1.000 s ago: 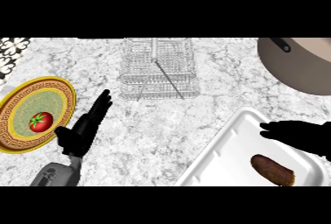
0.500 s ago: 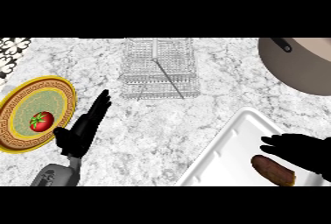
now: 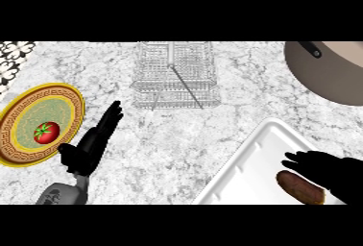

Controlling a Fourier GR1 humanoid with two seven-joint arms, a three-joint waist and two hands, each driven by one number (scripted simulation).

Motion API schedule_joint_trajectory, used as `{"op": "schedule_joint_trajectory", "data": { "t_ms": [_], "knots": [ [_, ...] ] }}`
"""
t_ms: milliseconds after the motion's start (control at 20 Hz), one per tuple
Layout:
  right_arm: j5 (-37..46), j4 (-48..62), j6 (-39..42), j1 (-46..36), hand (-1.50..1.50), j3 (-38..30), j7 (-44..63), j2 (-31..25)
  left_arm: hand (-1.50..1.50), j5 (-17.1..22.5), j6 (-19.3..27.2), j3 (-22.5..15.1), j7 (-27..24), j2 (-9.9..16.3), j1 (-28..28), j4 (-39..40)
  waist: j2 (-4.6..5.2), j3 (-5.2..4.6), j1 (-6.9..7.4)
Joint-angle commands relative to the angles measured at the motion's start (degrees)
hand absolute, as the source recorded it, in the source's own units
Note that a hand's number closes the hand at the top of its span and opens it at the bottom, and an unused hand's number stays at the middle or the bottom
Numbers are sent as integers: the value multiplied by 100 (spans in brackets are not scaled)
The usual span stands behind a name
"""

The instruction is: Pick the sweet potato from the tray and place it in the tiered basket

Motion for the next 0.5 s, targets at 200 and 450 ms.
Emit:
{"op": "schedule_joint_trajectory", "data": {
  "t_ms": [200, 450],
  "knots": [
    [937, 1028, -28, -139, -150, 181, -884, 769, 0, -127, -120, 325, 90, -161, -357, 367, 14, -1, 10],
    [1961, 1220, -509, 393, -150, 416, -901, 1078, 0, -264, -254, 330, -52, -159, 58, 60, 4, -1, 6]
  ]
}}
